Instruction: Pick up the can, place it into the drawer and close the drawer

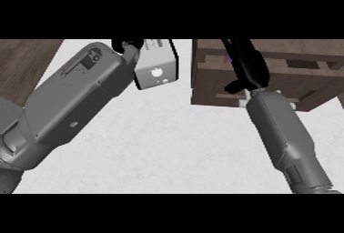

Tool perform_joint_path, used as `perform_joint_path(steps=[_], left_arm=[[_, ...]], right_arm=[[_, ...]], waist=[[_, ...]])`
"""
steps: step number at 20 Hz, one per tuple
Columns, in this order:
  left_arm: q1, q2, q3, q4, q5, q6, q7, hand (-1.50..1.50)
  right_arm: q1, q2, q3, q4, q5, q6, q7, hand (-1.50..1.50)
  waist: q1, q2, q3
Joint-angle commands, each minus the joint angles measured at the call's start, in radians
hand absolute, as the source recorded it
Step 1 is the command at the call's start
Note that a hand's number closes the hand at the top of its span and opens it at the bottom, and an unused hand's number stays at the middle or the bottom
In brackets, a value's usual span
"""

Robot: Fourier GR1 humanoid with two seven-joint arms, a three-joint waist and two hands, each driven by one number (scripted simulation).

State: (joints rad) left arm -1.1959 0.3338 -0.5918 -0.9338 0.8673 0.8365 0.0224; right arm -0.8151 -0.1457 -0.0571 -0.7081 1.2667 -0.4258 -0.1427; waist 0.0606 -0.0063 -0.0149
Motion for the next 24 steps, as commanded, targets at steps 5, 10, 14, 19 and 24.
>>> perform_joint_path(steps=[5, 10, 14, 19, 24], left_arm=[[0.06, 0.07, 0.004, -0.117, -0.025, 0.014, 0.052, -1.5], [0.059, 0.09, 0.015, -0.143, -0.043, 0.011, 0.071, -1.5], [0.091, 0.084, 0.007, -0.196, -0.056, 0.026, 0.077, -1.5], [0.087, 0.117, 0.033, -0.195, -0.063, 0.004, 0.084, -1.5], [0.088, 0.145, 0.012, -0.248, -0.07, 0.002, 0.14, -1.5]], right_arm=[[-0.092, -0.006, -0.076, 0.248, 0.011, -0.184, 0.005, -1.5], [-0.222, -0.025, -0.106, 0.345, 0.018, -0.224, 0.017, -1.5], [-0.278, -0.058, -0.119, 0.41, 0.026, -0.245, 0.011, -1.5], [-0.326, -0.102, -0.139, 0.453, 0.025, -0.263, 0.016, -1.5], [-0.405, -0.118, -0.15, 0.485, 0.025, -0.213, 0.045, -1.5]], waist=[[0.015, 0.022, 0.017], [0.019, 0.027, 0.017], [0.029, 0.031, 0.017], [0.033, 0.042, 0.017], [0.046, 0.039, 0.017]])
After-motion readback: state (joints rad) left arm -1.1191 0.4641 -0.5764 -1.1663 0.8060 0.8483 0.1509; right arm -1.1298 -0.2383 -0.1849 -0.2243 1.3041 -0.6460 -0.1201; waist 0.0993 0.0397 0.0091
